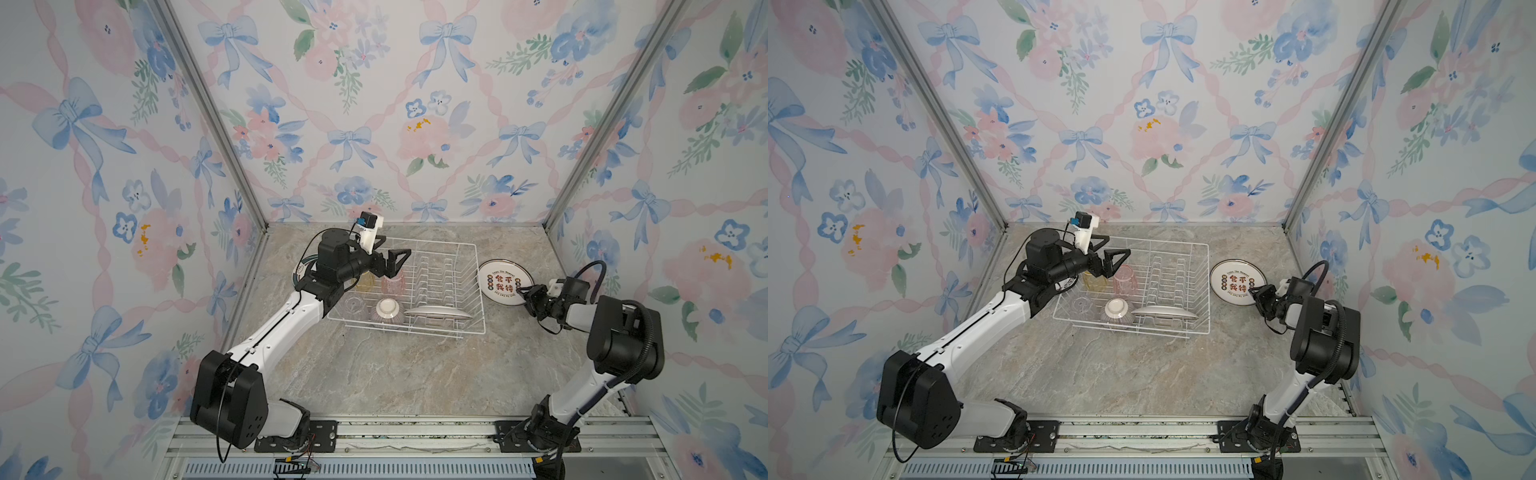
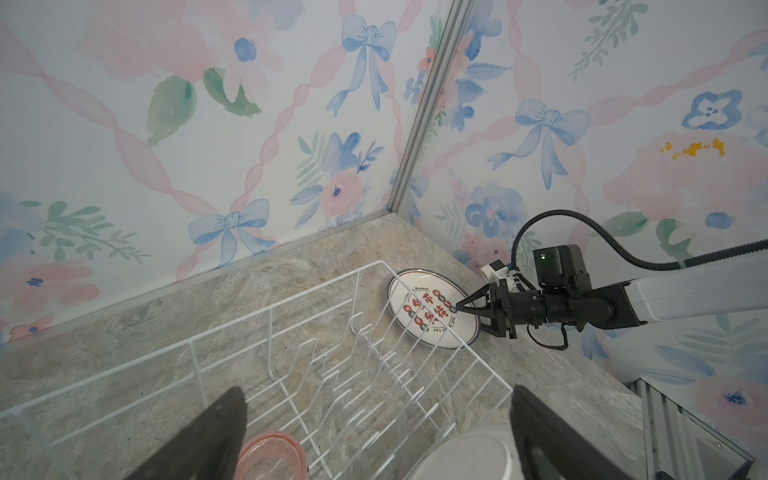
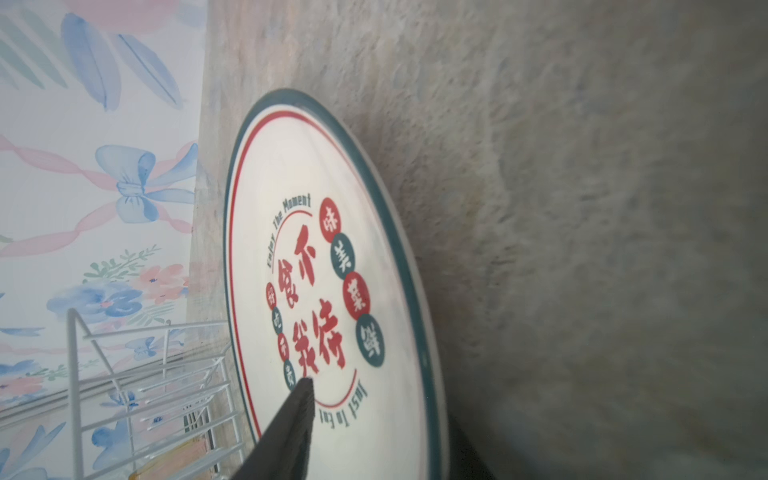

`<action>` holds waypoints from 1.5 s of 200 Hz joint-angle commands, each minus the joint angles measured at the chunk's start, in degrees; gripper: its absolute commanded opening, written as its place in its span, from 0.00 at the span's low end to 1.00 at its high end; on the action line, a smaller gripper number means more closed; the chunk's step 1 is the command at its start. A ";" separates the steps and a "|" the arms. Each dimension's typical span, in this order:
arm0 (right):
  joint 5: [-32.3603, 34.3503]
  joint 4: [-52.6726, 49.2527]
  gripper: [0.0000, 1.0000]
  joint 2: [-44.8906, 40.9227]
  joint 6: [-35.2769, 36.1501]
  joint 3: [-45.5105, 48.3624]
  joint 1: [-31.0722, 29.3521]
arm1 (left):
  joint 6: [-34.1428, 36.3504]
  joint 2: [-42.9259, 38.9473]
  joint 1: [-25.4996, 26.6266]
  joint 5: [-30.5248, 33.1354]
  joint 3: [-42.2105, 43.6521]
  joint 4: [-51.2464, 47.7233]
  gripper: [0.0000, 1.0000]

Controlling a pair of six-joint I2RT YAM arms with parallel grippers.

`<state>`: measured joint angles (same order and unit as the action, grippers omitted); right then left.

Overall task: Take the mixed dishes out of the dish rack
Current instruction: 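Carry the plate beside the rack with the right gripper and set it down, then lower the left gripper onto the next printed plate while the right gripper withdraws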

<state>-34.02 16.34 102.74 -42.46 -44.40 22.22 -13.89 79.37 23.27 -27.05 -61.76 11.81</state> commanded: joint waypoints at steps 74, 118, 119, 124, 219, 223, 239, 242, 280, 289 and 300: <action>9.89 -14.37 0.76 -12.23 8.68 1.88 1.09 | 9.74 2.51 2.46 3.18 -5.89 -13.01 0.98; 12.01 -17.50 0.76 -22.06 10.38 3.53 2.43 | 20.13 5.45 9.49 7.82 -10.24 -24.71 0.97; 12.11 -17.71 0.76 -22.32 10.42 3.49 2.41 | 20.39 5.54 9.68 7.94 -10.28 -25.03 0.97; 12.38 -18.41 0.76 -23.61 10.82 3.25 2.45 | 21.59 5.66 10.48 8.73 -10.42 -26.20 0.96; 12.46 -22.04 0.77 -39.23 11.06 -1.55 -1.21 | 34.42 -0.34 25.72 30.72 -2.93 -28.13 0.91; 12.49 -22.06 0.78 -39.61 11.07 -1.83 -1.37 | 34.77 -0.33 26.25 31.91 -2.86 -28.16 0.91; 12.34 -22.53 0.78 -40.61 11.28 -2.87 -1.63 | 35.87 0.27 27.87 34.95 -2.94 -28.16 0.93; 12.21 -22.64 0.78 -40.65 11.30 -3.15 -1.62 | 35.87 0.41 28.00 35.04 -2.95 -28.16 0.93; 11.62 -23.35 0.78 -42.69 11.58 -4.42 -2.00 | 36.77 2.34 28.47 34.32 -3.59 -28.21 0.94; 11.62 -23.51 0.78 -43.33 11.58 -4.36 -2.02 | 37.13 2.69 28.67 33.91 -3.86 -28.16 0.94; 11.79 -23.70 0.78 -44.00 11.62 -4.20 -2.03 | 37.68 3.13 28.76 33.65 -4.10 -28.26 0.94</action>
<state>-22.22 -5.85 60.62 -31.83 -47.24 20.82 21.52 80.97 51.53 6.20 -65.41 -16.01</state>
